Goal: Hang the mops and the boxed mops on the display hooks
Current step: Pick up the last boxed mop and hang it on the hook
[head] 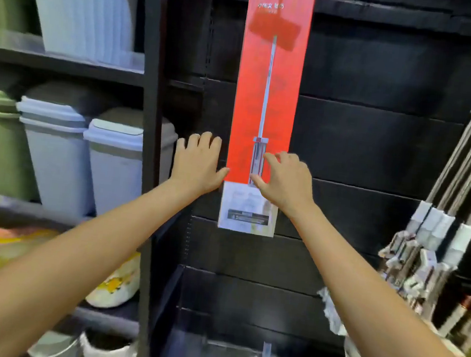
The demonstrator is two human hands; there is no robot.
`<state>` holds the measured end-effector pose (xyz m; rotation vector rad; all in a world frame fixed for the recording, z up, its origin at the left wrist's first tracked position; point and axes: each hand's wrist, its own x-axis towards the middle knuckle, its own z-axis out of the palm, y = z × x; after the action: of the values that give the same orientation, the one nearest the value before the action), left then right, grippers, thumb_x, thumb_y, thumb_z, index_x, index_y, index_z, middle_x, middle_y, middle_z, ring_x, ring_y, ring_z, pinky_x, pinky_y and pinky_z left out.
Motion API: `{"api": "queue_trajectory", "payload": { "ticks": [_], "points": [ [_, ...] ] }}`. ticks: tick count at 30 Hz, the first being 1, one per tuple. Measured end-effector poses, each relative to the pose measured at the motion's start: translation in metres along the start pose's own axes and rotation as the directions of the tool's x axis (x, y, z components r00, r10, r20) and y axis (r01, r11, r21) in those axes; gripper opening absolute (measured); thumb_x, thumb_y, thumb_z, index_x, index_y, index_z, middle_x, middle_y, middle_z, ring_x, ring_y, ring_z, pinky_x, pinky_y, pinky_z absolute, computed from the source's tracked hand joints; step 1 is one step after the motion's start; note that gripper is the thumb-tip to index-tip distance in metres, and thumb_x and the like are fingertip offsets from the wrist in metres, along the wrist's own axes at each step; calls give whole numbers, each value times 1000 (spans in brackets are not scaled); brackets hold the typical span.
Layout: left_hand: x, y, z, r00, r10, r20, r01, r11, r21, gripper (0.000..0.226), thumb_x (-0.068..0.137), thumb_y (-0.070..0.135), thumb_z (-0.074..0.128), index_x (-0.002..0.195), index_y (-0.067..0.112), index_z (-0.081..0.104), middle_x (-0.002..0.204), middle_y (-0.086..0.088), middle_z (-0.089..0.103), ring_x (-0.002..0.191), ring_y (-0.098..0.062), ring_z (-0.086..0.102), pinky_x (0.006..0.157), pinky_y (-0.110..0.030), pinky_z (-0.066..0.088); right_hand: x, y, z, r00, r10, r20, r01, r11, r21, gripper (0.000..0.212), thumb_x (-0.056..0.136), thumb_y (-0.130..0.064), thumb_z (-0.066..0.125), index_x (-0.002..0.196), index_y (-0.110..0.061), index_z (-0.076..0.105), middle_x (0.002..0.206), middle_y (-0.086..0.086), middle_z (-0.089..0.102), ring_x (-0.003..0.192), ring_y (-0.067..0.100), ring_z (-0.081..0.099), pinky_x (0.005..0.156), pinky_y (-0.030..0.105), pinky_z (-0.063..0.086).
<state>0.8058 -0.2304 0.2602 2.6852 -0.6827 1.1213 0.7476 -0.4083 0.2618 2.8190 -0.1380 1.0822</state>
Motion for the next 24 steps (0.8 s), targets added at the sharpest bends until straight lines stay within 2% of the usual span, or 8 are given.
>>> {"api": "queue_trajectory", "payload": {
  "ticks": [4, 9, 15, 20, 24],
  "points": [
    [-87, -29, 3, 974, -60, 218, 44, 996, 76, 63, 88, 53, 52, 135, 11, 42, 137, -10, 46, 125, -32, 44, 98, -46, 35, -67, -47, 23, 974, -74, 214, 57, 995, 85, 51, 92, -48, 48, 131, -15, 53, 119, 12, 60, 114, 34, 51, 86, 41, 42],
    [-192, -87, 6, 881, -187, 435, 134, 980, 149, 53, 89, 50, 49, 124, 11, 50, 130, -12, 52, 122, -34, 47, 99, -46, 34, -124, -125, 53, 859, -250, 446, 188, 966, 179, 52, 94, -51, 44, 132, -17, 50, 125, 11, 58, 118, 32, 50, 86, 40, 42],
    [-316, -168, -1, 649, -396, 650, 256, 918, 304, 58, 91, 52, 47, 135, 13, 44, 137, -13, 47, 127, -34, 44, 101, -47, 34, -176, -244, 87, 669, -463, 582, 313, 885, 345, 50, 92, -50, 46, 129, -18, 53, 124, 11, 59, 115, 33, 54, 86, 42, 45],
    [-404, -243, 0, 485, -531, 695, 364, 845, 391, 57, 91, 50, 46, 137, 16, 41, 137, -10, 48, 127, -32, 44, 103, -46, 36, -203, -349, 121, 497, -636, 590, 444, 771, 457, 48, 94, -49, 45, 127, -15, 53, 122, 12, 61, 111, 32, 57, 77, 36, 42],
    [-470, -318, 7, 328, -634, 701, 421, 762, 492, 53, 91, 48, 47, 132, 15, 47, 137, -10, 49, 126, -31, 47, 101, -44, 36, -221, -447, 153, 353, -716, 602, 468, 693, 549, 48, 94, -47, 45, 130, -16, 52, 125, 9, 60, 115, 30, 56, 84, 37, 45]
  ]
}}
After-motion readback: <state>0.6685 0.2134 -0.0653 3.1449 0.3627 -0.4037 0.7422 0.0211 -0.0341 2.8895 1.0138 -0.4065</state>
